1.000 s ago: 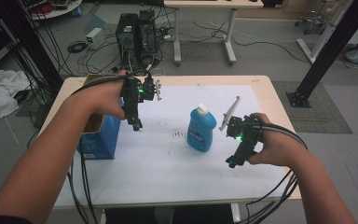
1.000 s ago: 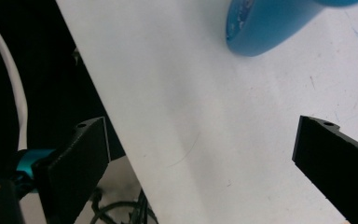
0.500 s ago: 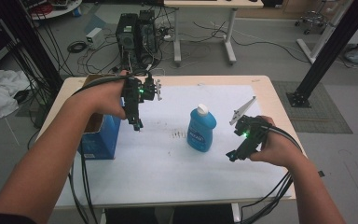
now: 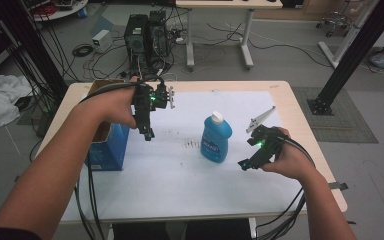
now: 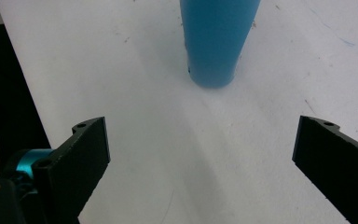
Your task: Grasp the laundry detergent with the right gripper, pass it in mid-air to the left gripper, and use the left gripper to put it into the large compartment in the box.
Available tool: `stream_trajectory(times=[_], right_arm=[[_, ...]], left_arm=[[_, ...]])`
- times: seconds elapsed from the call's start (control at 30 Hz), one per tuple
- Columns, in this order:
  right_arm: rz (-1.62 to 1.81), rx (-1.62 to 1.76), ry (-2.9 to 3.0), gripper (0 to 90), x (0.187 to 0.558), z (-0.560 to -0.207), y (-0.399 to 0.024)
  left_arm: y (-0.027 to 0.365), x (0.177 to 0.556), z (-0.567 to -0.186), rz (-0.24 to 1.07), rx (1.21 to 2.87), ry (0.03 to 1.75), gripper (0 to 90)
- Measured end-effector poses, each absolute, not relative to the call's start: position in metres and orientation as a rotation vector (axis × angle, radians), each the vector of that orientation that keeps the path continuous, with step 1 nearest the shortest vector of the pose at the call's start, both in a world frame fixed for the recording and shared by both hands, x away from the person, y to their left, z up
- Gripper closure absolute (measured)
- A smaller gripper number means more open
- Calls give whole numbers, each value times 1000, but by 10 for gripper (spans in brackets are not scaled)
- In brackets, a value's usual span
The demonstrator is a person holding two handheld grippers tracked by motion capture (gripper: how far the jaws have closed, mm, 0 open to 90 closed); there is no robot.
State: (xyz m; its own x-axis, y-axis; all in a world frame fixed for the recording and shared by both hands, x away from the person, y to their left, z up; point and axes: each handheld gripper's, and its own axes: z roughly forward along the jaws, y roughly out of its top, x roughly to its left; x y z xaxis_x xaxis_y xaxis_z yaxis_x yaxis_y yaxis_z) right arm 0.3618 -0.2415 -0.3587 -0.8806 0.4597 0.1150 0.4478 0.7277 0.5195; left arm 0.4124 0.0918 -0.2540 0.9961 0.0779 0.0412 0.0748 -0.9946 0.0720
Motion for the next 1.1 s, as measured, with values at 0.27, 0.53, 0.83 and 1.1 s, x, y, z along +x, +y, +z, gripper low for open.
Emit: stream_trajectory(times=[0.27,0.53,0.83,1.1], right_arm=[[953,807,2871,30,369,-367,-241],[1016,835,2842,30,374,-380,-232],[1107,847,2778,30,381,-391,-220],[1180,880,2725,30,385,-401,-213]], left_arm=[[93,412,-254,67,3067,123,53],[94,412,-255,76,3061,129,53],[98,411,-253,85,3056,134,53],[100,410,-254,86,3055,135,53]])
